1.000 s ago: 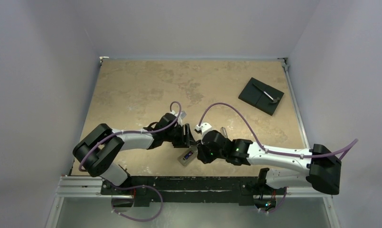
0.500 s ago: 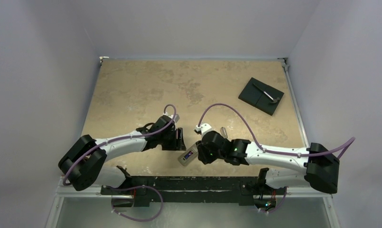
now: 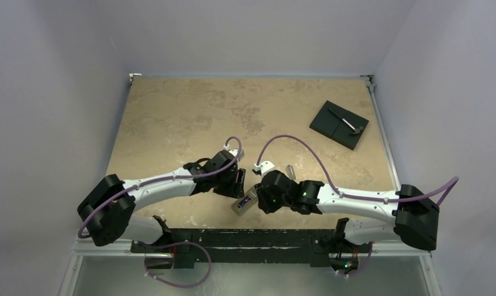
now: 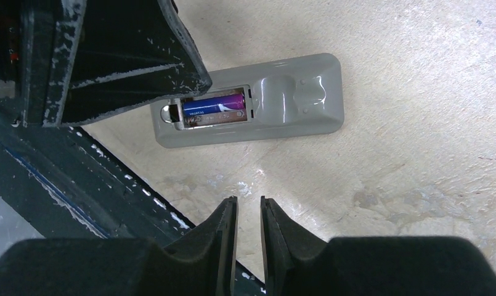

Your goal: Load the batteries into the remote control

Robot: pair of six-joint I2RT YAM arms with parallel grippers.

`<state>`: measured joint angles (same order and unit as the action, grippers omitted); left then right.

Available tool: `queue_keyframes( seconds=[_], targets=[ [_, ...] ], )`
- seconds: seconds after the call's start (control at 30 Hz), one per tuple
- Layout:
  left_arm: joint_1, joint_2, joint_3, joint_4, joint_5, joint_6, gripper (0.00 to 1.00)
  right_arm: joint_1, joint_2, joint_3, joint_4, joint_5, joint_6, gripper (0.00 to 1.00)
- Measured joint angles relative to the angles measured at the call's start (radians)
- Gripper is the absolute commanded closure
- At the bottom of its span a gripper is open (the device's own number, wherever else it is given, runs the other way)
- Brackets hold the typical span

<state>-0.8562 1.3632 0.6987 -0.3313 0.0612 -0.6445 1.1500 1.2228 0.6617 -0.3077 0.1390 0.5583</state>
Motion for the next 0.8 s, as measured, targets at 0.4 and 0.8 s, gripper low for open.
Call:
queue_keyframes(
  seconds=[0.4,0.8],
  targets=[
    [-0.083,0.066,0.055,-0.033,-0.068,0.022,0.52,0.000,0.000,0.000,0.000,0.000,0.001,0.74],
    [-0.119,0.121,0.095,-0.044,-0.084,0.038,0.56,0.000,0.000,0.000,0.000,0.000,0.002,0.74]
  ],
)
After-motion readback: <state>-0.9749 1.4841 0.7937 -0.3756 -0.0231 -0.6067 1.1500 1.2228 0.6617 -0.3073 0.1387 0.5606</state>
